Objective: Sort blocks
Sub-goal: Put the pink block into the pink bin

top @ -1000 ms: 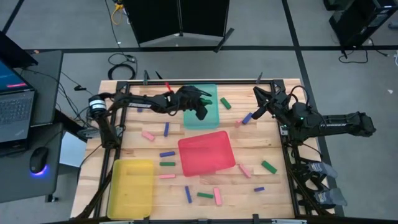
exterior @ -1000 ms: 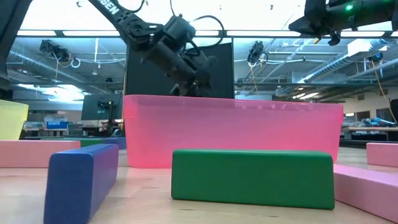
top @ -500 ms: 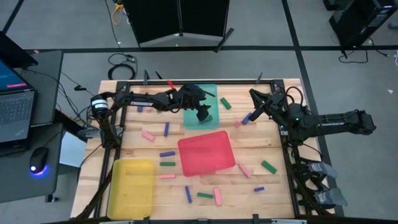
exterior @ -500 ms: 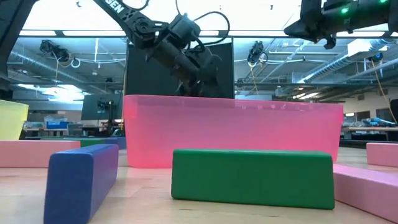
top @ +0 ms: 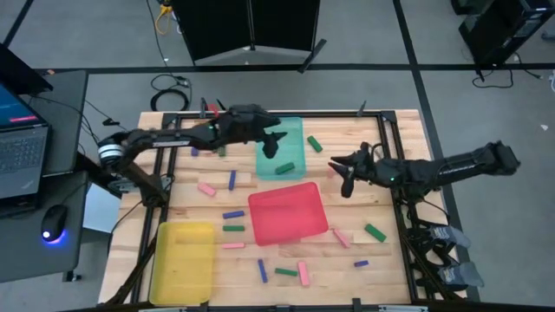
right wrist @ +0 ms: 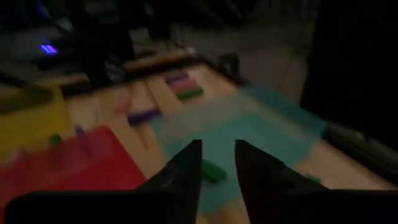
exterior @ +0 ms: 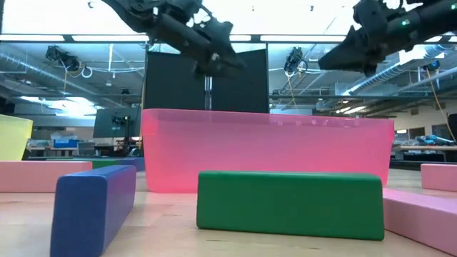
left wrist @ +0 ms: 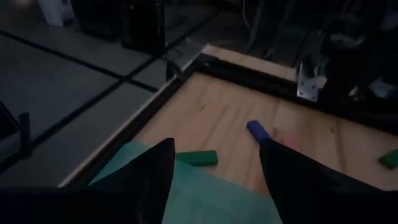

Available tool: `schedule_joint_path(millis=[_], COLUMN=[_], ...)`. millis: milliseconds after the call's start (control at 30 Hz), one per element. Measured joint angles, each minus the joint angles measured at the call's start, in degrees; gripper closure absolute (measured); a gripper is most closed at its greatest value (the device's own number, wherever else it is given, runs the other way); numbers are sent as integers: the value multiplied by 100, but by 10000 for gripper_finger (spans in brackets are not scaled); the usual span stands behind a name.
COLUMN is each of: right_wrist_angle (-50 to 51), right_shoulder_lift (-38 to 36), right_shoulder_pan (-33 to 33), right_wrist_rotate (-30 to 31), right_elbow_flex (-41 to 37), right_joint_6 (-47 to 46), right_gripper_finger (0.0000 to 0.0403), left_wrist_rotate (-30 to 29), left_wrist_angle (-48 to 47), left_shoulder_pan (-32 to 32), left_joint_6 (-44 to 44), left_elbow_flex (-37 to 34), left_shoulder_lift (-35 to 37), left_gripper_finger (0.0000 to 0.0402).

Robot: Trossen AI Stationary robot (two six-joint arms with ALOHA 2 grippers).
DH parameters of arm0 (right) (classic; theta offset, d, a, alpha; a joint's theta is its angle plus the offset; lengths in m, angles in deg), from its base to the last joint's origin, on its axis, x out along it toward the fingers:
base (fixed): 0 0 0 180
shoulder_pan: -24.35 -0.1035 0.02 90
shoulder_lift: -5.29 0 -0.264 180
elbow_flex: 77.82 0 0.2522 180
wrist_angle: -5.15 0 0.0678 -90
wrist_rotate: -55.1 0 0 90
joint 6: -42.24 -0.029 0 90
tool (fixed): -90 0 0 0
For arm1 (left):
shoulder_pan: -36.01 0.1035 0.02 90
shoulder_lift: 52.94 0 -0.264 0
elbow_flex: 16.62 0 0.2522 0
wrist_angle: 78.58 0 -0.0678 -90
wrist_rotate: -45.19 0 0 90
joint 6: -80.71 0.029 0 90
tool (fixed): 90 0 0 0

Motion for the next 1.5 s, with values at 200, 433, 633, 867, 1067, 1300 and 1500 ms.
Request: schedule_joint_path(millis=[200, 433, 633, 867, 1067, 1300, 1500], right_wrist_angle=[1432, 2036, 2205, 2300, 2198, 1437, 789], right_shoulder_lift=[302, 973, 1566, 1983, 2121, 2122, 2155], right_shoulder_pan=[-388, -609, -586, -385, -205, -37, 39], right_wrist_rotate=[464, 813, 1143, 1407, 1385, 1180, 1157], right_elbow_flex=[660, 718, 713, 710, 409, -102, -425], right_joint_6=[-628, -947, -1501, -2097, -2433, -2412, -2312], right_gripper_finger=[218, 137, 115, 114, 114, 114, 114], left_wrist_rotate=[2, 3, 60, 65, 69, 69, 71], left_wrist_angle=[212, 1143, 2244, 2361, 2348, 2350, 2382], left_shoulder_pan=[11, -36, -20, -23, -15, 23, 44], left_joint_6=[-39, -263, -471, -475, -339, -318, -316], left_elbow_flex=[-887, -2141, -3062, -3332, -3332, -3332, -3332], left_shoulder_lift=[1013, 2066, 2631, 2808, 2808, 2806, 2804], left_gripper_finger=[169, 170, 170, 170, 170, 170, 170])
